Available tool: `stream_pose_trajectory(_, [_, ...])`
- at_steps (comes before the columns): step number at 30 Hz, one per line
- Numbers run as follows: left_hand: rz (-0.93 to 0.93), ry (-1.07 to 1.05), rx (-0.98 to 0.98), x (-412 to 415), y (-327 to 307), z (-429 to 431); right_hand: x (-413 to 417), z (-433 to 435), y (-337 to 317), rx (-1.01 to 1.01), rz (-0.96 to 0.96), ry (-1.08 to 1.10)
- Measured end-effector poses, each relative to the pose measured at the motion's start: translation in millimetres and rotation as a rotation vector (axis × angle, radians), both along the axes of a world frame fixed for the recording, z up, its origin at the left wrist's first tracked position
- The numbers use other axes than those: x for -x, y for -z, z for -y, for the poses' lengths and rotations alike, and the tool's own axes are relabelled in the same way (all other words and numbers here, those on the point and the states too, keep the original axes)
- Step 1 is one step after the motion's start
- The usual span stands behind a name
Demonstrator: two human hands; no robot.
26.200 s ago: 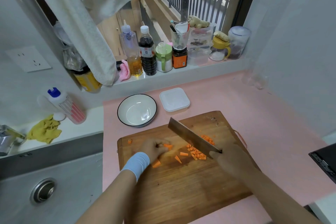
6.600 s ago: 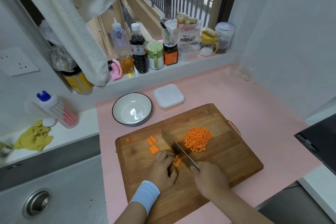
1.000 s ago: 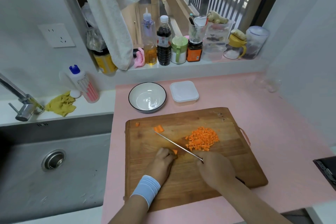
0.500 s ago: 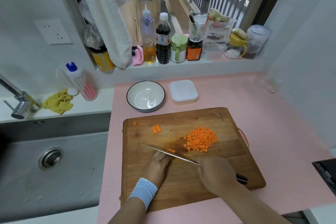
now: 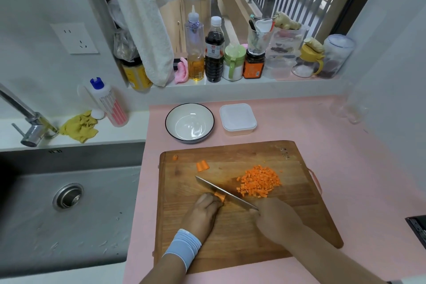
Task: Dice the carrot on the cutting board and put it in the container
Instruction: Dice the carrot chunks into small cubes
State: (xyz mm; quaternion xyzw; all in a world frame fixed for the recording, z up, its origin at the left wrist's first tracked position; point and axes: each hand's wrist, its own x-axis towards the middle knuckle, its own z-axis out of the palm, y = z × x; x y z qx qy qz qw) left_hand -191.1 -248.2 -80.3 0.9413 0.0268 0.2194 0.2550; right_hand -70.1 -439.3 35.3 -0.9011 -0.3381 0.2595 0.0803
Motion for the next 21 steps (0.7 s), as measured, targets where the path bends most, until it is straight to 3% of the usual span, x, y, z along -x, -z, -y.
stream_pose_trajectory(10, [-0.086,-0.028,-0.01,2.0,4.3,0.2,-8.4,-7.3,-5.8,0.02,-0.036,0.007])
stream_pose_trajectory(21, [-0.042,-0.017,0.022,1.6,4.3,-2.1,5.7,-1.3,-0.8,-0.008,0.101,-0.058])
